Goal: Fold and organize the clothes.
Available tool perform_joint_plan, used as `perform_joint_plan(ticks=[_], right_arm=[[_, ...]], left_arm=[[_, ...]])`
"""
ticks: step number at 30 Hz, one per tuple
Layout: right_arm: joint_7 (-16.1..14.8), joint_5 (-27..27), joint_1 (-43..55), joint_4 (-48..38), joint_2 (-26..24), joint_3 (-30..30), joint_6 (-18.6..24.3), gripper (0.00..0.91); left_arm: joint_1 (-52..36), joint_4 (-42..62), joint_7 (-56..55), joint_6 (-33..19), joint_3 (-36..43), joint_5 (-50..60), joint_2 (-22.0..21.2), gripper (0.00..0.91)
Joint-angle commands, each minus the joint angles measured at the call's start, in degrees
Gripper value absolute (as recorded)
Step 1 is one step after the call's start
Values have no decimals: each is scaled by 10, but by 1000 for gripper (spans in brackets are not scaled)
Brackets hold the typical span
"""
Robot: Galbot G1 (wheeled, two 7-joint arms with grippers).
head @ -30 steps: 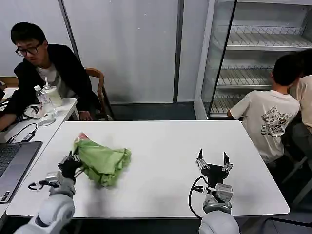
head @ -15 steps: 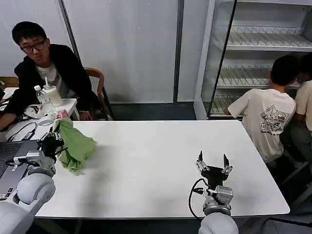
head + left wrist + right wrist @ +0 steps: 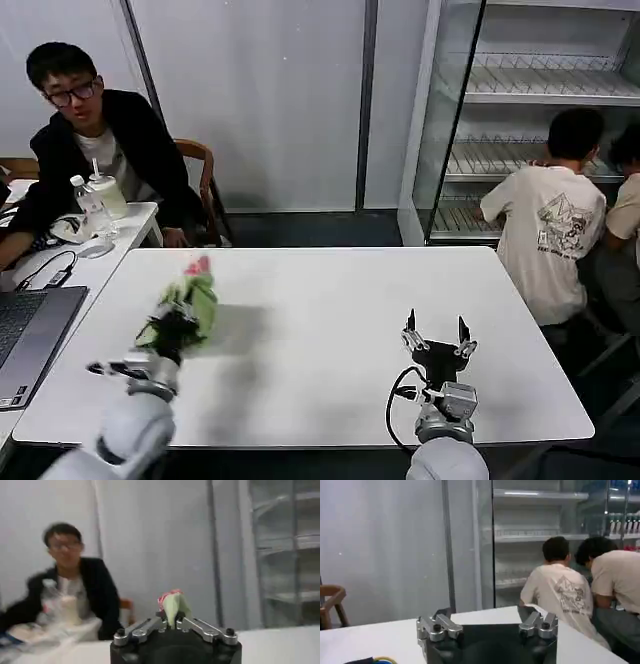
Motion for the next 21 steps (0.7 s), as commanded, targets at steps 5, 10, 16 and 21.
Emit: perform_joint_plan(ticks=[5,10,16,21], right_arm=[[-1,-4,-13,0,0,3,5,907],[0,-5,-16,-1,0,5,8,907],[0,-4,-18,-1,-2,8,10,907],[1,-4,-19,-1,-1,8,10,907]], left_arm=[[-30,114,17,-34,167,92,-259,20],[-43,149,23,-38,180,99,-278,20],[-53,162,28,-37,191,97,-285,20],[-61,163,31,-35,194,97,-289,50]])
